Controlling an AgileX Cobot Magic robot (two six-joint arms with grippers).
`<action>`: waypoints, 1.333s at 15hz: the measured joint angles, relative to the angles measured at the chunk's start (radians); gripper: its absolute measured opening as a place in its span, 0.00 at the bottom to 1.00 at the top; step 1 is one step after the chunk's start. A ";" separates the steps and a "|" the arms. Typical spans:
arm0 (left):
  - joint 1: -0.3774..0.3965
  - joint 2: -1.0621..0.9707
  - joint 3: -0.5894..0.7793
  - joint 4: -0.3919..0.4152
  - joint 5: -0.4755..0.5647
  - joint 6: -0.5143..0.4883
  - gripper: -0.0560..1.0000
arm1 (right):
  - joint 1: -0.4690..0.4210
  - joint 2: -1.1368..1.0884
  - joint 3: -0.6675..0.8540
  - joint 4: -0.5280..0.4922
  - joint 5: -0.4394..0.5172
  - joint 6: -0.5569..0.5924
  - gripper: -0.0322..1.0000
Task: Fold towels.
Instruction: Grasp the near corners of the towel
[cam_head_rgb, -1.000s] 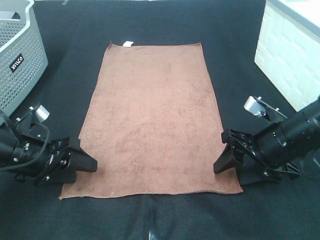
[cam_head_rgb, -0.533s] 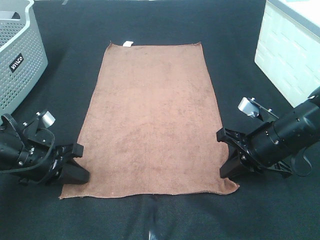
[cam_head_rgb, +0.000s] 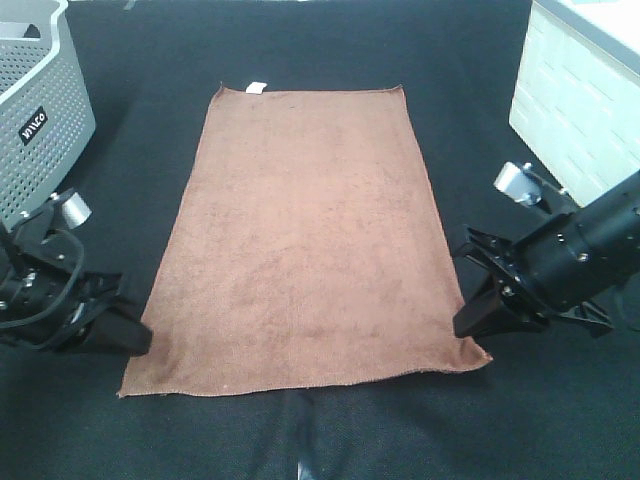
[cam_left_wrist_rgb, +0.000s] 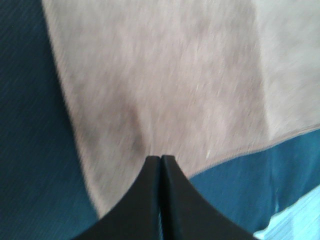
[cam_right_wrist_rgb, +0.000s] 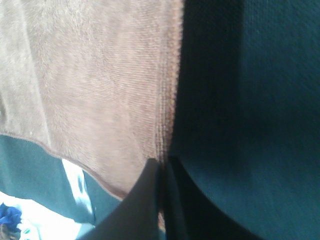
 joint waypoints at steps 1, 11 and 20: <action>0.000 -0.018 0.000 0.075 0.000 -0.064 0.05 | 0.000 -0.022 0.014 -0.014 -0.001 0.009 0.03; -0.003 0.039 -0.023 0.170 -0.134 -0.227 0.65 | 0.000 -0.041 0.023 -0.029 -0.028 0.024 0.03; -0.018 0.226 -0.184 0.120 0.019 -0.227 0.13 | 0.000 -0.041 0.029 -0.029 -0.029 0.024 0.03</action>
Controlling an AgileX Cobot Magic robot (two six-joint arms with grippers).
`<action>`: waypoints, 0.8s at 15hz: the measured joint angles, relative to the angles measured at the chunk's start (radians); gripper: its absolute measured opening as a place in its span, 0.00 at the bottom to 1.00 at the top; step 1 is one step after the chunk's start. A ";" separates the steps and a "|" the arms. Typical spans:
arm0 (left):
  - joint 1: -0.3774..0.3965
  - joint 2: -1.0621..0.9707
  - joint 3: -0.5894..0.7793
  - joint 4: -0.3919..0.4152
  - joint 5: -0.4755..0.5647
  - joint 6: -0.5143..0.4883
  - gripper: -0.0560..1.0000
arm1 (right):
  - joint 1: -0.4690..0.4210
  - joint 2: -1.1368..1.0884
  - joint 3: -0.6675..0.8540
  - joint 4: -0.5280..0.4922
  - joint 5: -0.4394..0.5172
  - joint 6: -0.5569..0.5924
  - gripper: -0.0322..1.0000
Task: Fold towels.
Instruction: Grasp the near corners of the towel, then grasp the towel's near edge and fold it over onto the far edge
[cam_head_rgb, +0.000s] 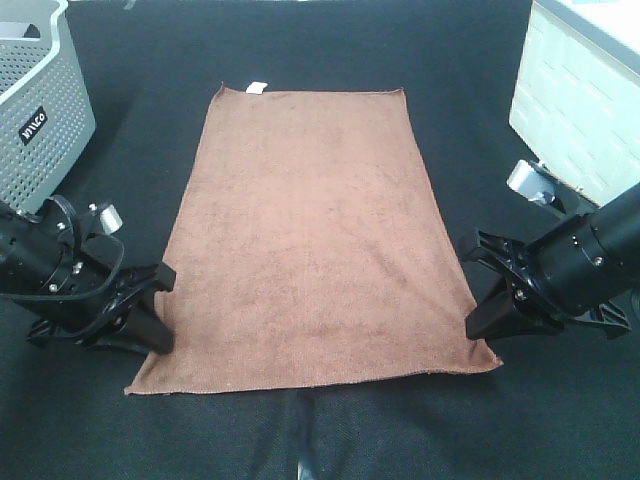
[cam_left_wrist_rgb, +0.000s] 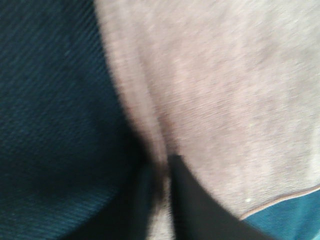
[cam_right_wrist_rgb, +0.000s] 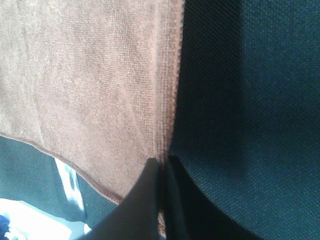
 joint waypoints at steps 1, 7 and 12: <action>0.000 0.003 0.000 0.014 0.005 -0.005 0.07 | 0.000 0.000 0.000 0.000 0.000 0.000 0.03; -0.008 -0.156 0.007 0.359 0.083 -0.253 0.05 | 0.000 -0.058 0.001 -0.011 0.053 0.001 0.03; -0.008 -0.396 0.150 0.568 0.130 -0.445 0.05 | 0.000 -0.147 0.119 -0.007 0.107 0.002 0.03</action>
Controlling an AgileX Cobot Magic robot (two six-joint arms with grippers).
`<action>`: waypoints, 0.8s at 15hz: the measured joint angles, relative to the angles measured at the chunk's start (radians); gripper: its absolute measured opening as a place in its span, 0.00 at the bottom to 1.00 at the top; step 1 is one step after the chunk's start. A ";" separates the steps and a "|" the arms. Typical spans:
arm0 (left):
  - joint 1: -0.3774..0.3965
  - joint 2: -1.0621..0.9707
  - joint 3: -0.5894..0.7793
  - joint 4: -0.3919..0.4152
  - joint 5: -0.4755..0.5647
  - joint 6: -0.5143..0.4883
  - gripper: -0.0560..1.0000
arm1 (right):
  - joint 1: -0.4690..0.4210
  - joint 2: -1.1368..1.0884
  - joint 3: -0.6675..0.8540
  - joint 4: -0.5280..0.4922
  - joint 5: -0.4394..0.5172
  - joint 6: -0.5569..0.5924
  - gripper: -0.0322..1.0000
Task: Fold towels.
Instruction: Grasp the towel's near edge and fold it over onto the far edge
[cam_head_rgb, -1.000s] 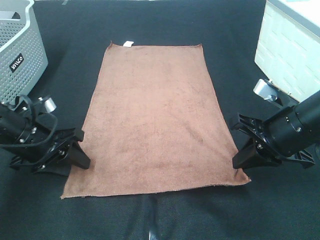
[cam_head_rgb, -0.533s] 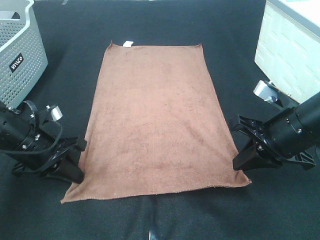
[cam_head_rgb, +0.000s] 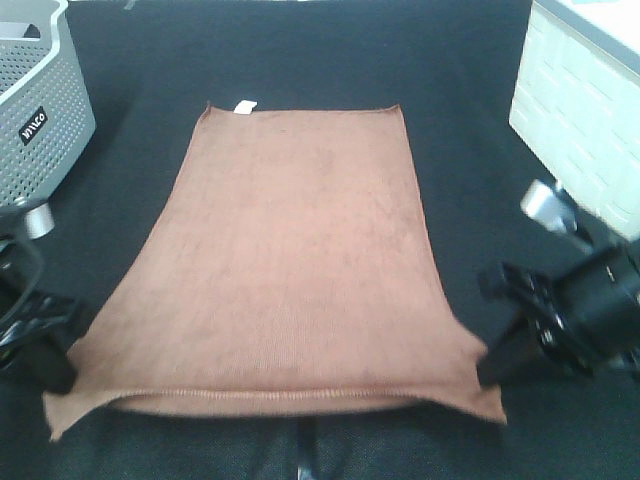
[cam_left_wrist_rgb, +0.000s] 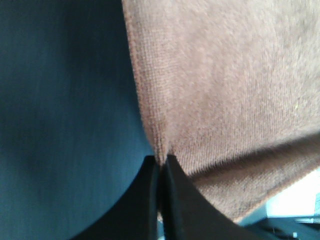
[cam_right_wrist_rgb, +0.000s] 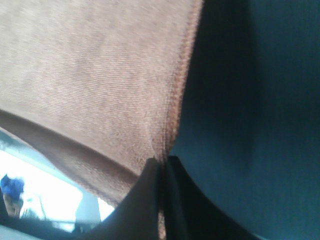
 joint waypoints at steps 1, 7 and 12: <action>0.000 -0.045 0.035 0.000 0.015 -0.010 0.05 | 0.000 -0.013 0.038 0.001 0.002 0.000 0.03; 0.000 -0.133 0.053 -0.061 -0.101 -0.005 0.05 | 0.000 -0.044 -0.007 -0.010 -0.034 0.000 0.03; 0.000 -0.020 -0.156 -0.073 -0.205 0.036 0.05 | 0.000 0.050 -0.307 -0.055 -0.050 0.000 0.03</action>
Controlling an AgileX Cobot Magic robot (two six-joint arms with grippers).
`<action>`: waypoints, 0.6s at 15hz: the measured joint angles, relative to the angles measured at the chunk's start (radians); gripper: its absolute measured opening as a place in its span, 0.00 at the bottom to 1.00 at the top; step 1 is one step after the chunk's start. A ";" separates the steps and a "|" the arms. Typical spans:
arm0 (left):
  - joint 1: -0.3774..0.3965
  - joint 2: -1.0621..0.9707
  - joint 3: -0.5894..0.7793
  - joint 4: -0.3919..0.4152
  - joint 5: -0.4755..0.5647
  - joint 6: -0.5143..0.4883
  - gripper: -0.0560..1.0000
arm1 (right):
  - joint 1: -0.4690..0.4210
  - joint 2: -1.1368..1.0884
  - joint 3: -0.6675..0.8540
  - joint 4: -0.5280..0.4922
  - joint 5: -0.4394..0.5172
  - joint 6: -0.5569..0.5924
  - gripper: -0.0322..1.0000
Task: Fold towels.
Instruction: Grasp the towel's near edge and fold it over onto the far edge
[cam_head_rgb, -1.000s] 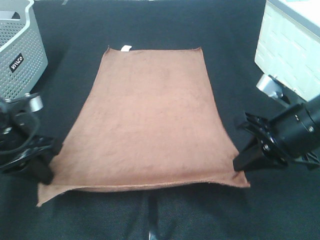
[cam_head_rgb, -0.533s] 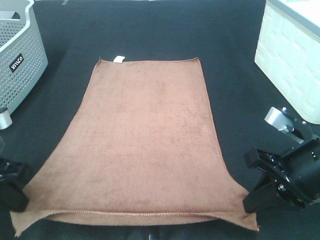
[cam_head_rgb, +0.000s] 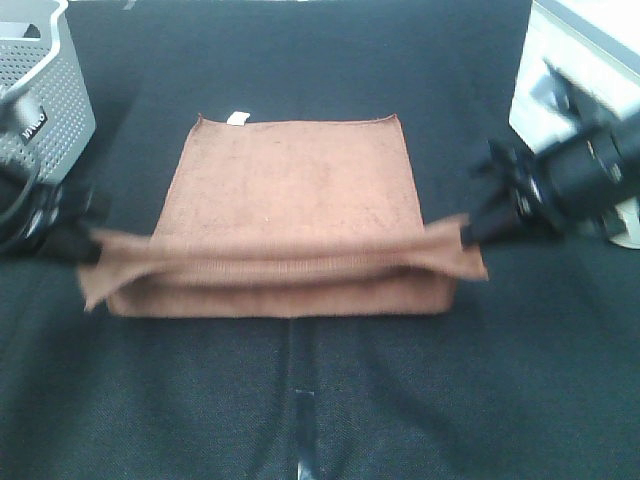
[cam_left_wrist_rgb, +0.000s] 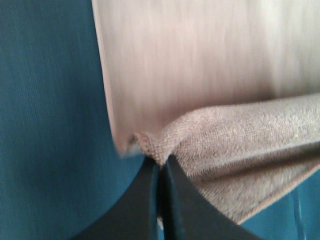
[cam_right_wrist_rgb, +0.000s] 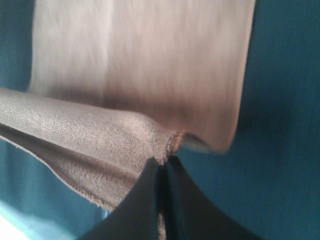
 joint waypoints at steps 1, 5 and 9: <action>0.000 0.032 -0.044 0.000 -0.023 0.004 0.05 | 0.000 0.044 -0.065 -0.014 0.000 0.000 0.03; 0.000 0.227 -0.268 0.000 -0.126 0.032 0.05 | 0.000 0.279 -0.378 -0.059 0.000 0.000 0.03; 0.000 0.460 -0.573 0.004 -0.149 0.053 0.05 | 0.000 0.505 -0.669 -0.078 0.002 0.000 0.03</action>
